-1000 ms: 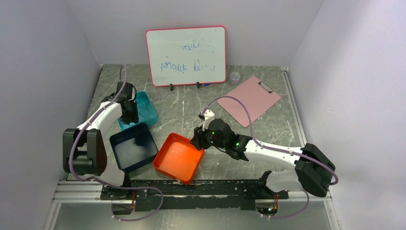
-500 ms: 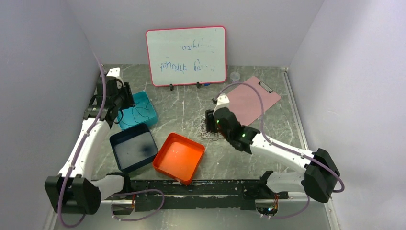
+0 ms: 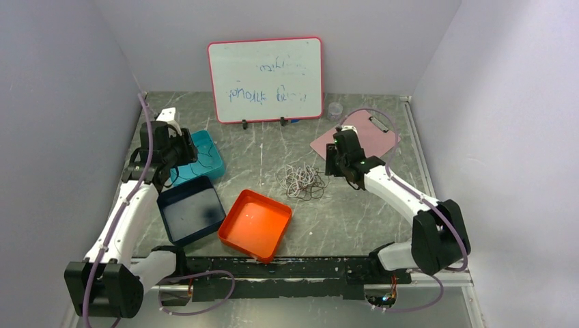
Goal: Untangle the cables
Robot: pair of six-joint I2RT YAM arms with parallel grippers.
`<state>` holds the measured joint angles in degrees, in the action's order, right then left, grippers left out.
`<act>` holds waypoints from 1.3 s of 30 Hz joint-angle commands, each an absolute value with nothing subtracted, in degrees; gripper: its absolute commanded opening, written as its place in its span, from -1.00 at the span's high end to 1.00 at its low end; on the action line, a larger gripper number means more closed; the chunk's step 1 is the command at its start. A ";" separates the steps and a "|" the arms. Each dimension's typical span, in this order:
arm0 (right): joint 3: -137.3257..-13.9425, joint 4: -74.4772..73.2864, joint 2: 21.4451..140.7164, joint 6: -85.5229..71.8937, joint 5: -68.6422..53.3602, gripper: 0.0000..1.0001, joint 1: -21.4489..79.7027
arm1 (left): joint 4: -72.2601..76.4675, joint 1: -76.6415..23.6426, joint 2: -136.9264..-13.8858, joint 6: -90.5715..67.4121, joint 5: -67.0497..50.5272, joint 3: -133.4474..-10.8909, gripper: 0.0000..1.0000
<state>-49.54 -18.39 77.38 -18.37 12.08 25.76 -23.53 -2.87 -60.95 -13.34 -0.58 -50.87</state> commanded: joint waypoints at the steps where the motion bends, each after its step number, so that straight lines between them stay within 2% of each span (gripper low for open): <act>1: -50.30 -19.45 79.12 -16.32 6.96 0.00 22.12 | -21.83 -2.72 -57.49 -14.27 -3.15 -49.50 -0.01; 8: -49.74 -17.70 82.32 -14.44 0.14 0.01 21.17 | -21.36 -2.06 -56.12 -14.51 -2.14 -48.71 -0.01; 18: -47.14 -14.22 82.87 -13.80 0.01 0.04 21.03 | -20.48 0.53 -58.31 -14.77 -4.49 -48.22 0.02; 30: -42.22 -7.65 70.90 -13.40 0.10 0.04 21.01 | -20.13 1.67 -59.15 -14.73 -6.23 -48.11 0.03; 39: -43.43 -11.85 77.52 -12.88 -1.67 0.05 21.03 | -20.34 1.67 -58.84 -14.59 -5.98 -48.13 0.03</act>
